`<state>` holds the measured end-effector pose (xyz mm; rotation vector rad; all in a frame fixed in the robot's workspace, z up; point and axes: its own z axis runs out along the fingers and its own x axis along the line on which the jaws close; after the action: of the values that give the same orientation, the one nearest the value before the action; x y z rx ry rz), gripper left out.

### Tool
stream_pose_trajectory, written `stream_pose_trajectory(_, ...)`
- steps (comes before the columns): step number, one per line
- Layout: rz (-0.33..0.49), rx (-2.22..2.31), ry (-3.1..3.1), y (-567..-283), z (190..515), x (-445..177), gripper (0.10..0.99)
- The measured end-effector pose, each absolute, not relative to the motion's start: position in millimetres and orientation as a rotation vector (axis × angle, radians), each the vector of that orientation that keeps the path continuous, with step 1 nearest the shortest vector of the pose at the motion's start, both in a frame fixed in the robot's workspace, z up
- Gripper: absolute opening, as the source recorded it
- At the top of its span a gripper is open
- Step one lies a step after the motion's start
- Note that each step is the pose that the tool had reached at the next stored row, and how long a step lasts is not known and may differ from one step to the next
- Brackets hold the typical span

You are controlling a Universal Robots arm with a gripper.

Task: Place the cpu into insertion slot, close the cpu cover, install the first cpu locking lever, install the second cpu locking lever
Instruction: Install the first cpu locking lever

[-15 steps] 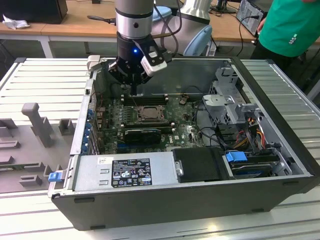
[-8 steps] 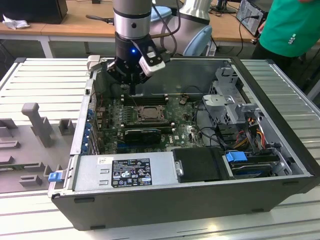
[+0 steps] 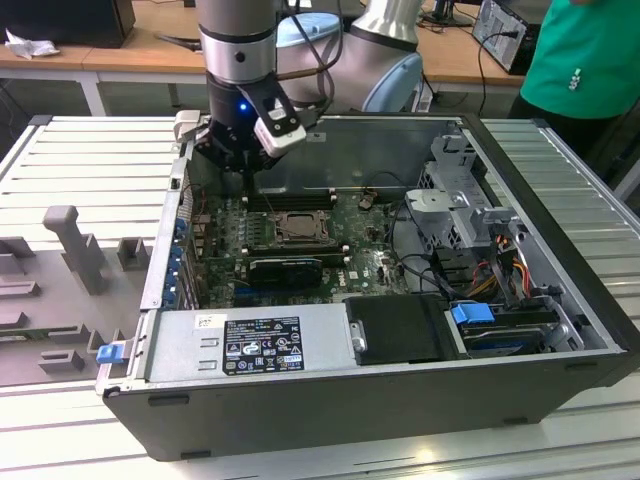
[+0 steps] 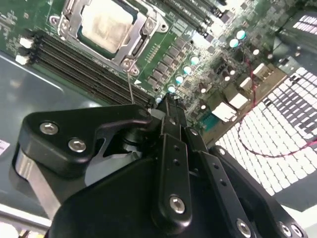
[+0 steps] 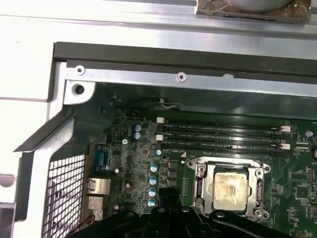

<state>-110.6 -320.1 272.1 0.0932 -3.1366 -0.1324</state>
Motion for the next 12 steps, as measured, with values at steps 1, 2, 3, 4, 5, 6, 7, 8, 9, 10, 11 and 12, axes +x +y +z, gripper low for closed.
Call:
stream_pose_trajectory(1,-0.133,0.093,-3.137,-318.0,269.0,-110.6,0.106)
stream_pose_trajectory(2,-0.134,0.093,-3.136,-313.6,265.5,-110.6,0.106)
stream_pose_trajectory(3,-0.136,0.093,-3.137,-308.0,262.0,-110.6,0.106)
stream_pose_trajectory(4,-0.136,0.093,-3.137,-305.5,260.6,-110.6,0.106)
stream_pose_trajectory(5,-0.137,0.093,-3.136,-303.0,259.1,-110.6,0.106)
stream_pose_trajectory(6,-0.137,0.093,-3.137,-300.5,257.6,-110.6,0.106)
stream_pose_trajectory(7,-0.137,0.093,-3.137,-298.0,256.4,-110.1,0.106)
stream_pose_trajectory(8,-0.137,0.093,-3.137,-296.1,255.7,-108.6,0.106)
stream_pose_trajectory(9,-0.137,0.093,-3.136,-294.8,255.2,-106.7,0.106)
stream_pose_trajectory(10,-0.137,0.093,-3.136,-293.3,254.7,-103.2,0.106)
stream_pose_trajectory(11,-0.137,0.093,-3.137,-293.0,254.5,-100.3,0.106)
stream_pose_trajectory(12,-0.137,0.092,-3.136,-293.0,254.2,-93.4,0.106)
